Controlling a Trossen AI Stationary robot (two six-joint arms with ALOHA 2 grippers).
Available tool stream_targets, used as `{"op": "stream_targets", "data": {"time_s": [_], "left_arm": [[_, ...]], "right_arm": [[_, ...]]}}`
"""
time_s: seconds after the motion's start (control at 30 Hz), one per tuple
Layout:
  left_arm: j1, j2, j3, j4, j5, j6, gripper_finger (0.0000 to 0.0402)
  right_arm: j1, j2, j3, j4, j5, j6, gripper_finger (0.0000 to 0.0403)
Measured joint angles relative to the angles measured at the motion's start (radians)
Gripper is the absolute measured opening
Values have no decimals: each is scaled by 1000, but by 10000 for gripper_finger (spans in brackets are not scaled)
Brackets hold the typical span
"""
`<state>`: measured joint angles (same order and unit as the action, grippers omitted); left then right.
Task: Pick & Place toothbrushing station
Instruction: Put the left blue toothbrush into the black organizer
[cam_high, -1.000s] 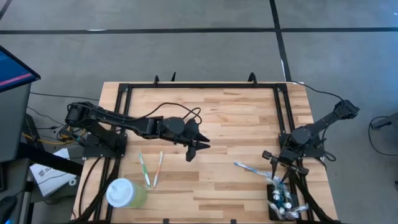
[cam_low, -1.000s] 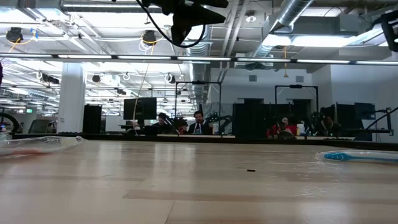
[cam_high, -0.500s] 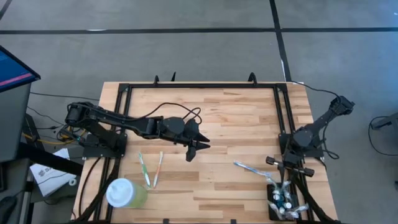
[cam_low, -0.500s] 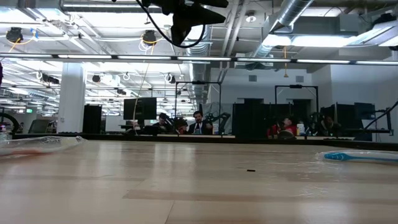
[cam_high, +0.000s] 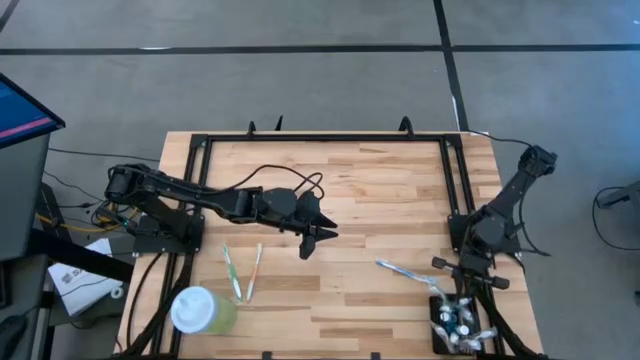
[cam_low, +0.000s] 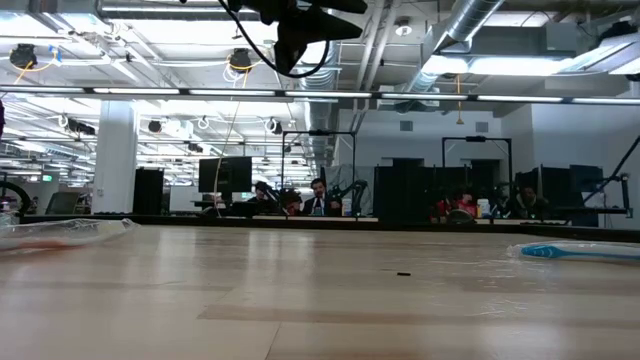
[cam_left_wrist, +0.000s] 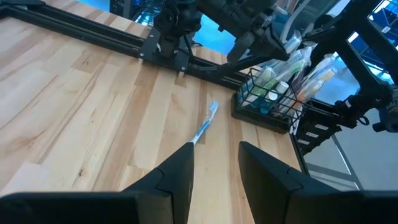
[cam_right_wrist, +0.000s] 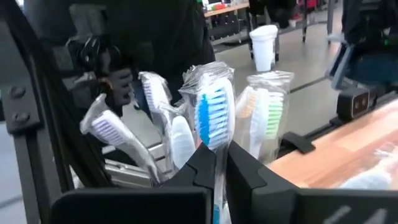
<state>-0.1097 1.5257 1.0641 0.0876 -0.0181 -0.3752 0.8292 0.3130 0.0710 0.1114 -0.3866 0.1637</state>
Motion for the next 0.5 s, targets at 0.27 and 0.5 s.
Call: {"op": "stream_targets", "data": {"time_s": [0.27, 0.5], "left_arm": [[0, 0, 0, -3, 0, 0, 121], [0, 0, 0, -5, 0, 0, 121]], "right_arm": [[100, 1, -1, -7, 146, -126, 5], [137, 1, -1, -5, 226, -145, 5]]}}
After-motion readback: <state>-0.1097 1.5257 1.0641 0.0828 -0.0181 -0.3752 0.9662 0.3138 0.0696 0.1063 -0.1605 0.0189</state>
